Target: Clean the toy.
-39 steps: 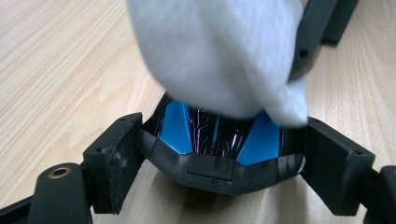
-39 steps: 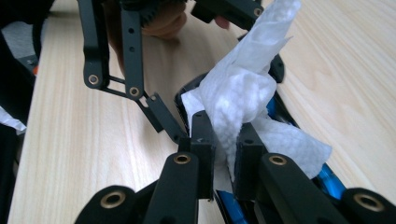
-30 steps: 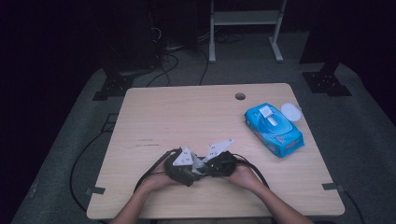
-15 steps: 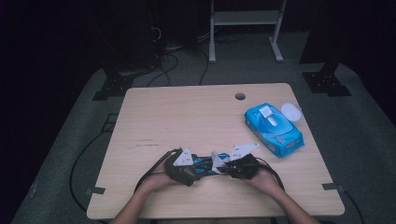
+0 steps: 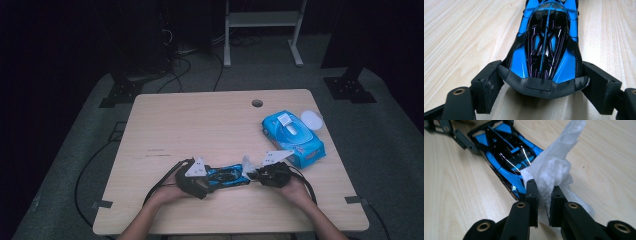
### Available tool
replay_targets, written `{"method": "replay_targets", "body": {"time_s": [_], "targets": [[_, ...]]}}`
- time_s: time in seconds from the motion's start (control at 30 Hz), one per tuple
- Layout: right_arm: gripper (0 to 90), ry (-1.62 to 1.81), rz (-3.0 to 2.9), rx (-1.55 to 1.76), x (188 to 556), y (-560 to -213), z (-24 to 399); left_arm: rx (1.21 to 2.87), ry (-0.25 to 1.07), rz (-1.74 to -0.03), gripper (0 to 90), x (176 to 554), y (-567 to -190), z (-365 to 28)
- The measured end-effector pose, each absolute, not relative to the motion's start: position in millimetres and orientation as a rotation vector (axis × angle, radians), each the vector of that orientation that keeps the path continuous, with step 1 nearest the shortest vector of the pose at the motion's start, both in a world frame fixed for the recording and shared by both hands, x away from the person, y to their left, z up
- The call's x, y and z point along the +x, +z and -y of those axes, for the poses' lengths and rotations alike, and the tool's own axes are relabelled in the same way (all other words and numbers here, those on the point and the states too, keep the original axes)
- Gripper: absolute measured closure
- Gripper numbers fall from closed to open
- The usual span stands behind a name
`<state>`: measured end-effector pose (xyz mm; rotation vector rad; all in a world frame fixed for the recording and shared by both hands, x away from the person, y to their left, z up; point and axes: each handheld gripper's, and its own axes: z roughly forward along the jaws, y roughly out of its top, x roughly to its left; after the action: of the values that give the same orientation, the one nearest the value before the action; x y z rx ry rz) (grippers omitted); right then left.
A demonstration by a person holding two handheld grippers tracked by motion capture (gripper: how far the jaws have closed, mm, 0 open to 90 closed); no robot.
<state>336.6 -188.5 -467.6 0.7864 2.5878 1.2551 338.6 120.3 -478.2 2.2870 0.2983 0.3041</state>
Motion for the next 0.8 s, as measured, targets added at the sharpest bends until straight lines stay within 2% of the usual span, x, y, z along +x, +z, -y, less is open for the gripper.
{"method": "replay_targets", "body": {"time_s": [0.33, 0.6, 0.8], "targets": [[80.4, 1.368, -2.626, 0.708, 338.2, -461.9, 154.6, 2.287, 0.293, -0.308, 21.5, 340.1, -478.8, -118.4], [80.5, 1.299, -2.576, 0.839, 337.8, -467.5, 183.1, 2.291, 0.294, -0.303, 21.6, 340.4, -478.7, -118.5], [80.5, 1.289, -2.580, 0.788, 349.1, -459.5, 160.1, 2.291, 0.295, -0.308, 21.5, 339.9, -478.8, -117.8]]}}
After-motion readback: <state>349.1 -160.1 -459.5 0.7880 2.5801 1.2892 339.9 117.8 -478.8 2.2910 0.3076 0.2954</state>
